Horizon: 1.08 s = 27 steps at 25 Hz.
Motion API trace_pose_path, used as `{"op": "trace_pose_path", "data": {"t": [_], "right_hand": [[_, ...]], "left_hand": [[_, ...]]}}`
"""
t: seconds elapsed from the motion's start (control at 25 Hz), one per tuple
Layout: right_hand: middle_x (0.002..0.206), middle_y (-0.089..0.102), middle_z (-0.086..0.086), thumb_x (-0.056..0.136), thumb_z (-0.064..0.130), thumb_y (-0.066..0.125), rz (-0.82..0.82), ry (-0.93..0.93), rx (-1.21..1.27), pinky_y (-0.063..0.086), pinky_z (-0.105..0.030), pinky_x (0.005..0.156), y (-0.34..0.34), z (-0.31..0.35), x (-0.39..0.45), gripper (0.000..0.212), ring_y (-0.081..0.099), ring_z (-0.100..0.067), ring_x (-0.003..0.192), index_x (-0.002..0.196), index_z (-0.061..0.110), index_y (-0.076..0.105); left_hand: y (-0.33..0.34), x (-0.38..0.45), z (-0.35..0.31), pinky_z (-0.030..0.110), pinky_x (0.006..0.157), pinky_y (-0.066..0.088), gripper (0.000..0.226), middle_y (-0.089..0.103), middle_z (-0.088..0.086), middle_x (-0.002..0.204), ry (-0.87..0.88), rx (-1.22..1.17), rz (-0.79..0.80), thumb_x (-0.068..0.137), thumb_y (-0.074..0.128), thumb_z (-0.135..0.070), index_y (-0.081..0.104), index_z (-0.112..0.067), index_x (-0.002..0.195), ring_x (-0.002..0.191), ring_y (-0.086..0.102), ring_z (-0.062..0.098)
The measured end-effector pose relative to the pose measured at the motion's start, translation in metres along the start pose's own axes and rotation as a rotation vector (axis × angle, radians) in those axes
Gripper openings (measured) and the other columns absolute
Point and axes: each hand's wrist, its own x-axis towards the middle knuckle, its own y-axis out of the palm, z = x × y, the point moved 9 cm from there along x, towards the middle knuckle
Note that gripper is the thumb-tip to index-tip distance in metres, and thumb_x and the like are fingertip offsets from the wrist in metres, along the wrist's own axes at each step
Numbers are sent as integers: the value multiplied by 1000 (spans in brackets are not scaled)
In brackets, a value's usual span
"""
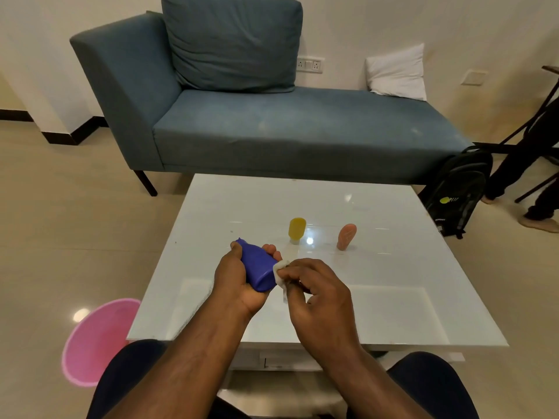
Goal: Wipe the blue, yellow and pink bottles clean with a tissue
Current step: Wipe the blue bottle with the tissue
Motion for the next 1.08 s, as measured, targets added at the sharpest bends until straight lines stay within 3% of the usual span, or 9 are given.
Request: {"op": "trace_pose_path", "data": {"t": [0.24, 0.4, 0.48, 0.68, 0.88, 1.08], "right_hand": [[89, 64, 21, 86, 8, 65, 20, 181, 220, 49, -11, 68, -2, -9, 0, 27, 61, -3, 90, 86, 36, 67], [87, 64, 20, 90, 17, 60, 68, 255, 198, 45, -7, 69, 1, -14, 16, 15, 58, 1, 88, 88, 30, 68], [87, 63, 21, 91, 18, 58, 71, 256, 154, 44, -5, 70, 2, -15, 21, 15, 57, 4, 89, 91, 30, 67], [91, 61, 23, 90, 19, 60, 83, 232, 143, 45, -5, 71, 5, -11, 5, 17, 56, 5, 92, 89, 35, 65], [92, 61, 18, 90, 16, 58, 128, 175, 18, 46, -9, 75, 8, -11, 17, 16, 58, -1, 88, 94, 25, 70], [96, 60, 12, 92, 21, 56, 184, 85, -92, 43, -10, 79, 16, -1, 11, 15, 56, -5, 87, 100, 23, 68]], "left_hand": [[-2, 2, 4, 36, 56, 61, 31, 72, 15, 77, -7, 165, 48, 89, 72, -28, 60, -9, 110, 68, 69, 25], [3, 0, 13, 38, 62, 61, 29, 74, 15, 80, -51, 225, 132, 88, 72, -28, 65, -11, 111, 63, 71, 26], [7, -2, 17, 41, 69, 59, 26, 74, 15, 83, -56, 260, 165, 88, 71, -30, 68, -12, 108, 66, 71, 28], [7, -3, 12, 38, 58, 62, 21, 74, 13, 87, -54, 226, 198, 89, 68, -28, 71, -9, 97, 71, 71, 26], [2, -1, 13, 42, 66, 62, 46, 74, 16, 108, -35, 283, 212, 86, 71, -33, 62, -14, 127, 84, 73, 31], [2, 5, 11, 43, 71, 61, 52, 75, 15, 99, -70, 258, 215, 92, 53, -59, 69, -17, 117, 81, 72, 31]]}}
